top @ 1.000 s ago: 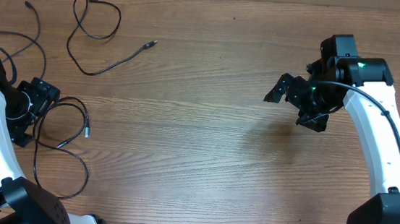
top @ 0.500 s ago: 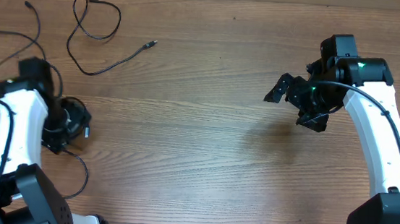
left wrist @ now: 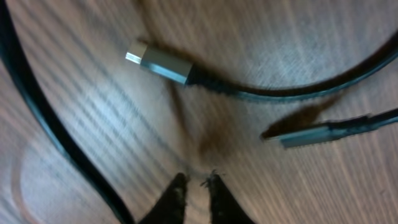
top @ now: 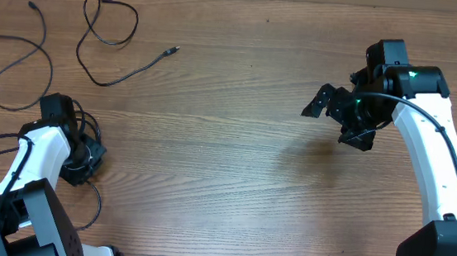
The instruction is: Untangle cables
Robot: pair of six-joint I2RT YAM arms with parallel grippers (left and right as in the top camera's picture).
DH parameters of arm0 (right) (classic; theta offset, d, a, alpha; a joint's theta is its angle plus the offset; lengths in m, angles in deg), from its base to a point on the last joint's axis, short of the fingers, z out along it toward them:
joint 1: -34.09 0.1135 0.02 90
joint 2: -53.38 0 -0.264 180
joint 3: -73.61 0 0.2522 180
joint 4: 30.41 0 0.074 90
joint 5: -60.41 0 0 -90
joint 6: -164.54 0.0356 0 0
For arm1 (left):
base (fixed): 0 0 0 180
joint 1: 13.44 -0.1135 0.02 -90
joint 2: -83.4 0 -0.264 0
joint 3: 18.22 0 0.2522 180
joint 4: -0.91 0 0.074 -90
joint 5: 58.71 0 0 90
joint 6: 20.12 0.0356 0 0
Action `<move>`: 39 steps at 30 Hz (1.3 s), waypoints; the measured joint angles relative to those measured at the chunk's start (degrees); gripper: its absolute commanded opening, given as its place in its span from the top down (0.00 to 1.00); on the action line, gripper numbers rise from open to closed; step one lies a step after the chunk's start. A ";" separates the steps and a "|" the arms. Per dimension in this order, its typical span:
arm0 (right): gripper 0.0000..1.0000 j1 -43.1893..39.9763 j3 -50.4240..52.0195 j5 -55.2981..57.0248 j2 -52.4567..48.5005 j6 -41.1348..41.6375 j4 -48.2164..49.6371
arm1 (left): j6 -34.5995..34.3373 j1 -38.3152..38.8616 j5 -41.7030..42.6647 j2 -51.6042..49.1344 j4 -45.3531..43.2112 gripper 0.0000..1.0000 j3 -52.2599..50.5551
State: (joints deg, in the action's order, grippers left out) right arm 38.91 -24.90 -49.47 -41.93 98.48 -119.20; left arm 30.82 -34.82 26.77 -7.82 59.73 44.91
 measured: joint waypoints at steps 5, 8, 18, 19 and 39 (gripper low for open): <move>0.00 0.00 0.00 -0.02 0.02 0.02 0.02 | 1.11 0.00 0.50 0.00 2.93 0.68 2.84; 0.00 0.00 0.00 -0.02 0.00 0.00 -0.02 | 3.61 0.00 1.42 -0.09 7.13 0.21 8.87; 0.00 0.00 0.00 -0.02 0.02 0.02 0.02 | 3.98 0.00 2.34 -0.09 25.83 0.17 21.11; 0.00 0.00 0.00 -0.02 0.00 0.02 0.02 | 3.61 0.00 2.38 -0.09 26.16 0.18 20.94; 0.00 0.00 0.00 -0.02 0.00 0.00 0.02 | -0.04 0.00 -1.79 -0.07 0.81 0.90 -2.47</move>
State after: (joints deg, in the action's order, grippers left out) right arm 38.91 -24.90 -49.49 -41.93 98.48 -119.17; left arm 30.77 -34.82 24.98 -7.89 60.54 42.44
